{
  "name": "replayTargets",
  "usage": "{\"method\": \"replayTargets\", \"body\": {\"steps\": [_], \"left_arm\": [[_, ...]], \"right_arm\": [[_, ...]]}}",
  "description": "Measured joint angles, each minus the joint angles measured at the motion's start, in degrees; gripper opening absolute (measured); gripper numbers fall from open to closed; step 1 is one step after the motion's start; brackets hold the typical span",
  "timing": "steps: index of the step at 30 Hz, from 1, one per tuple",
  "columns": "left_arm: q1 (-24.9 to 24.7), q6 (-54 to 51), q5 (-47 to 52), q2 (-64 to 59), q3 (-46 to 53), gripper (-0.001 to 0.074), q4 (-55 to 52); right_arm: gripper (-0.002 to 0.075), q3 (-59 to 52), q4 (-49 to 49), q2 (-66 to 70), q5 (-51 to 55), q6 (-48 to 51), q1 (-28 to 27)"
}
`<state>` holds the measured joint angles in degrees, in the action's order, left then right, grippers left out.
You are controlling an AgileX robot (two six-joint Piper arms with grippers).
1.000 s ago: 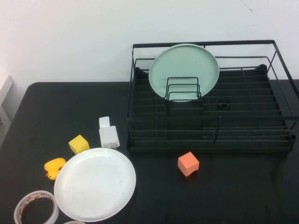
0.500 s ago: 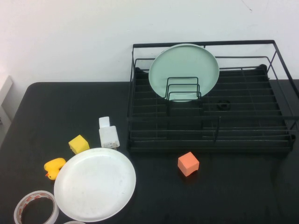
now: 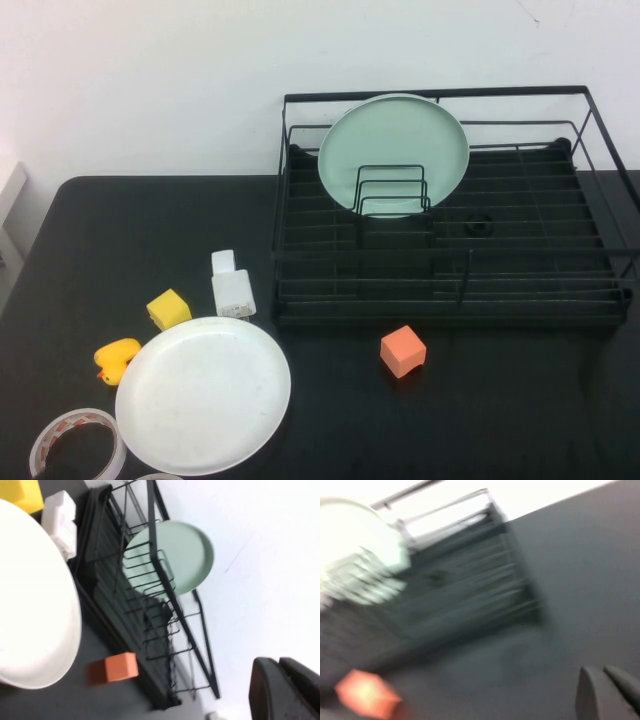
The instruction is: Place plate on rack
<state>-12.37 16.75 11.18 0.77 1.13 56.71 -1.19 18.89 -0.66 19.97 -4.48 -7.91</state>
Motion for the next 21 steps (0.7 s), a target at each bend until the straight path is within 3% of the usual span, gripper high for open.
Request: {"method": "replayTargets", "body": {"steps": [4,7,11,14,18,21], "left_arm": [[0.00,0.00,-2.36,0.00,0.00,-0.0003,2.15],[0.00,0.00,-5.00,0.00,0.00,-0.0003,5.85],[0.00,-1.94,-6.92,0.00,0.00,-0.0003,9.44],[0.00,-9.81,-4.78,0.00,-1.04,-0.0003,8.10],[0.00,-22.83,-0.14,-2.20,-8.88,-0.0003,2.84],[0.00,-26.27,5.28,-8.48,-16.81,-0.0003,-6.37]], "right_arm": [[0.0005,-0.35,20.06,0.00,0.45,-2.31,0.00],[0.0005,-0.35,26.69,0.00,0.16,-2.41,0.00],[0.0005,-0.35,26.96,0.00,-1.54,0.21,0.00],[0.0005,-0.35,26.96,0.00,-2.07,1.71,0.00],[0.0005,-0.35,26.96,0.00,-1.59,5.67,0.00],[0.0005,-0.35,26.96,0.00,-1.03,8.81,0.00]]}}
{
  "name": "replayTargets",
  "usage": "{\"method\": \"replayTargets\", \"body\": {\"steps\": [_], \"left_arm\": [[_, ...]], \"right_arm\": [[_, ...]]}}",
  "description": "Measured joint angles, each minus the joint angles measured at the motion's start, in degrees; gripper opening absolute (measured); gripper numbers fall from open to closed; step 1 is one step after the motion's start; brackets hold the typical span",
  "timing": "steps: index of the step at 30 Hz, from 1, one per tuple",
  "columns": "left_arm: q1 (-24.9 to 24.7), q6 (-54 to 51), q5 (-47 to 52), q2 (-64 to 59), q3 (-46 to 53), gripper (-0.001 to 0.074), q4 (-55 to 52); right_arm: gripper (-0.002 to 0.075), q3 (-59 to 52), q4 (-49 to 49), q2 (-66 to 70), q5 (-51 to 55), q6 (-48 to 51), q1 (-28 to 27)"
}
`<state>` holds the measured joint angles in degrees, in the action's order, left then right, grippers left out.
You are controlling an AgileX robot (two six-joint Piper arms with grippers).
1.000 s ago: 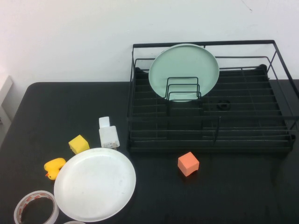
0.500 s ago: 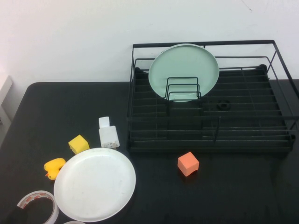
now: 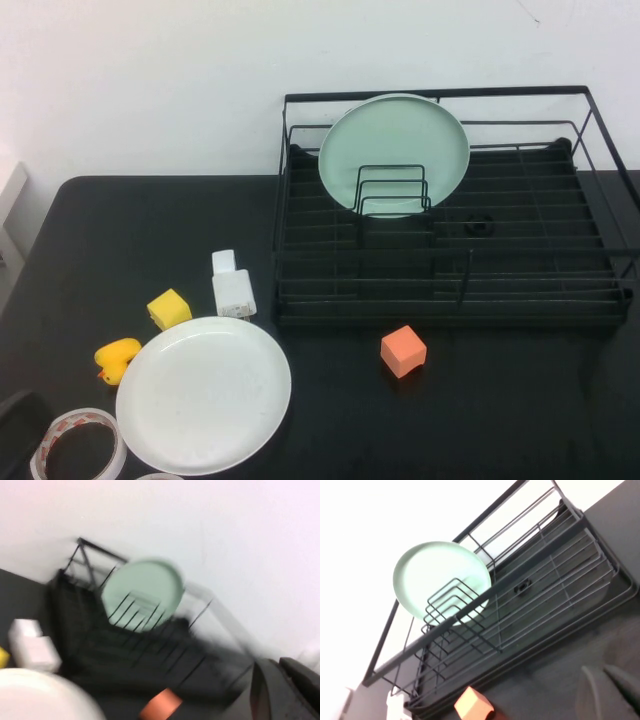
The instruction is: Place plate on rack
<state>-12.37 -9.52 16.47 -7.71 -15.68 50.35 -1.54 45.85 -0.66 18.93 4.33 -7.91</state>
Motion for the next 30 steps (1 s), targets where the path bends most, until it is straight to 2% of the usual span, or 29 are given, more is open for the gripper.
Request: {"method": "replayTargets", "body": {"steps": [6,9,13,17,20,26,30], "left_arm": [[0.00,6.95,19.60,-18.74,-18.56,-0.0003,-28.60],[0.00,11.40,29.44,-29.33,-26.58,-0.0003,-39.09],[0.00,13.75,39.09,-41.46,-34.34,-0.0003,-46.92],[0.00,14.39,38.96,-51.13,-37.29,0.0022,-48.09],[0.00,15.05,36.79,-57.83,-37.65,0.0107,-47.56],[0.00,16.35,32.51,-70.81,-37.78,0.0412,-43.97],[0.22,17.05,27.34,-77.01,-37.91,0.0468,-43.21]], "right_arm": [[0.0005,0.00,0.00,0.00,1.28,1.24,0.00],[0.0005,0.00,0.00,0.00,1.91,1.36,0.00],[0.0005,0.00,0.10,0.00,2.05,1.36,0.00],[0.0005,0.00,0.59,0.00,2.14,2.69,0.00],[0.0005,0.00,1.02,0.00,2.14,3.52,0.00],[0.0005,0.00,1.02,0.00,2.14,3.74,0.00],[0.0005,0.00,1.13,0.00,2.59,3.79,0.00]]}}
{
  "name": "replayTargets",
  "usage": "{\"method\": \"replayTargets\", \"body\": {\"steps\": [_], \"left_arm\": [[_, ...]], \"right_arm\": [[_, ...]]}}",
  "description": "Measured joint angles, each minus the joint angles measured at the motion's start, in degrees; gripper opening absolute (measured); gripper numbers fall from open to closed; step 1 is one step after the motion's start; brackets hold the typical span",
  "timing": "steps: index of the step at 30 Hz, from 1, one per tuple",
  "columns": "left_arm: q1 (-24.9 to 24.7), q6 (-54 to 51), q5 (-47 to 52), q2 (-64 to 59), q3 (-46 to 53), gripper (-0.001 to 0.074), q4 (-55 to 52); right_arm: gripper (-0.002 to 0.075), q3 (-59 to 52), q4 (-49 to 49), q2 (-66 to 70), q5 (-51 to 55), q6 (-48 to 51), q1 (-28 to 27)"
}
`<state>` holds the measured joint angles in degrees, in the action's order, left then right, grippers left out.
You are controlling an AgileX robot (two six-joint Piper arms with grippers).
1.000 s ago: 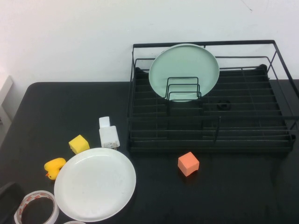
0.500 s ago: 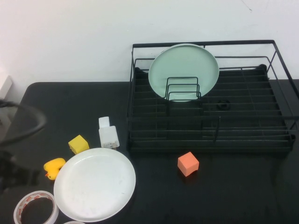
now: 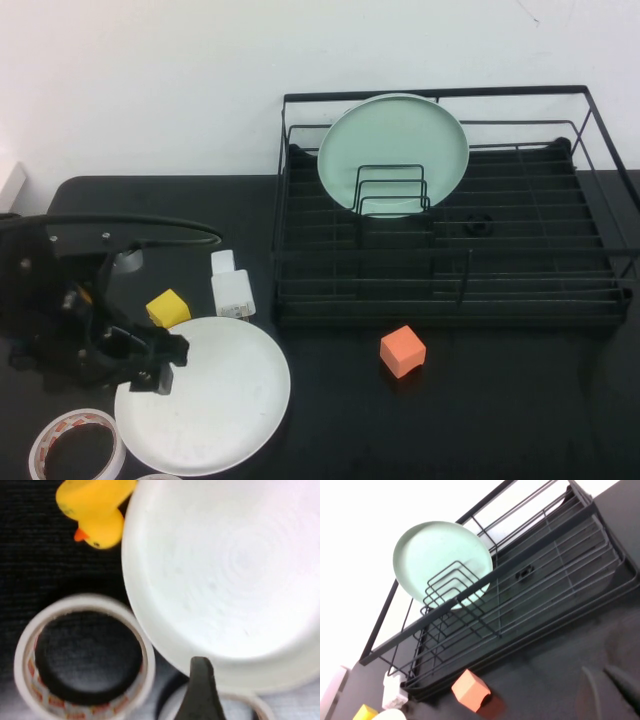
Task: Place plate on rack
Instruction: Pick up the plate from the table
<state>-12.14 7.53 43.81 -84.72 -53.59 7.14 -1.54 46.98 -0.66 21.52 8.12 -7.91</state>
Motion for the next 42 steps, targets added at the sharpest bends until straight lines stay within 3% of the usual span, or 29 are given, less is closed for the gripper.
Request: {"method": "replayTargets", "body": {"steps": [9,26,42], "left_arm": [[3.87,1.39,-6.25,-9.25,0.00,0.0452,0.13],[4.00,1.60,-15.36,-19.32,-0.19,0.0406,0.02],[4.00,2.12,-12.86,-14.28,-2.03,0.0406,-1.90]], "right_arm": [[0.0005,0.00,0.74,0.00,1.19,1.23,0.00],[0.0005,0.00,1.22,0.00,1.19,2.27,0.00],[0.0005,0.00,1.27,0.00,1.19,2.31,0.00]]}}
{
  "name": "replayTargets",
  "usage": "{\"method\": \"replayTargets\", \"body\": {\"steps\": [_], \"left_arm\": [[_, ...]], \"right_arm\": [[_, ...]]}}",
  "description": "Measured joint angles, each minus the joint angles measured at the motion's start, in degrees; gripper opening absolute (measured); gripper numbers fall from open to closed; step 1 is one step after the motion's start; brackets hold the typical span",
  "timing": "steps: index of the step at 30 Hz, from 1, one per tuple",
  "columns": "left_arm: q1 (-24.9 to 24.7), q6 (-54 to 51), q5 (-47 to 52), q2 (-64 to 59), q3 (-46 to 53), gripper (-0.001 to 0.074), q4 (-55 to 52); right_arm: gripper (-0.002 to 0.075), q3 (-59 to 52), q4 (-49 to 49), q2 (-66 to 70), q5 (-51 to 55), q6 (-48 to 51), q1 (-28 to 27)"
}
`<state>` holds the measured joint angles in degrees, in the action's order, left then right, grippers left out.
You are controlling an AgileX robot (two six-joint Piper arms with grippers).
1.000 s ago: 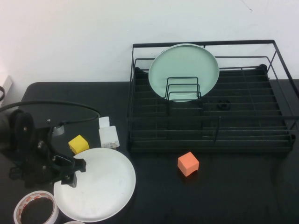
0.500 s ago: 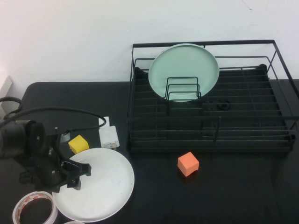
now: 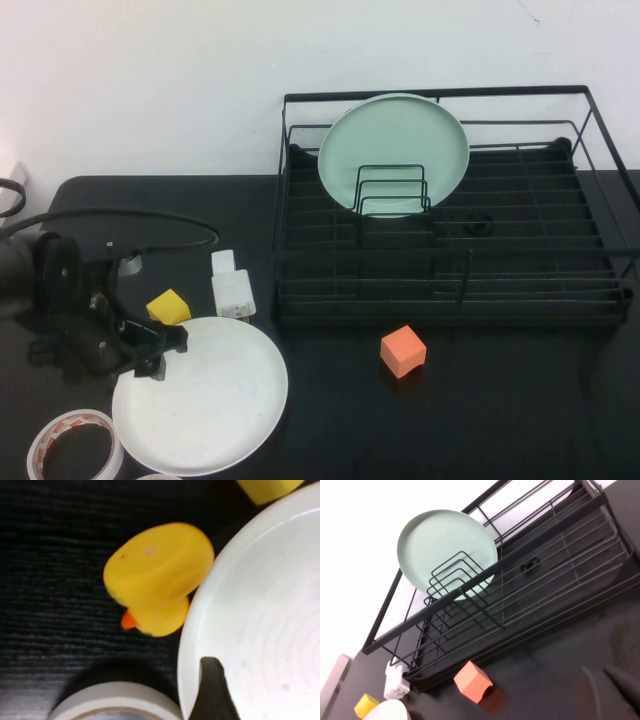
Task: Place plate on rack
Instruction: Pick up the plate from the table
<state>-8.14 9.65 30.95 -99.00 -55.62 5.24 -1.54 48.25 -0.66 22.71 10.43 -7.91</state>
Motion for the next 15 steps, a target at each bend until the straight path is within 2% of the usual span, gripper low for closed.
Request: {"method": "replayTargets", "body": {"steps": [15], "left_arm": [[0.00,5.50,1.14,-3.91,0.00,0.0406,-5.86]], "right_arm": [[0.0005,0.00,0.09,0.00,0.00,0.00,0.00]]}}
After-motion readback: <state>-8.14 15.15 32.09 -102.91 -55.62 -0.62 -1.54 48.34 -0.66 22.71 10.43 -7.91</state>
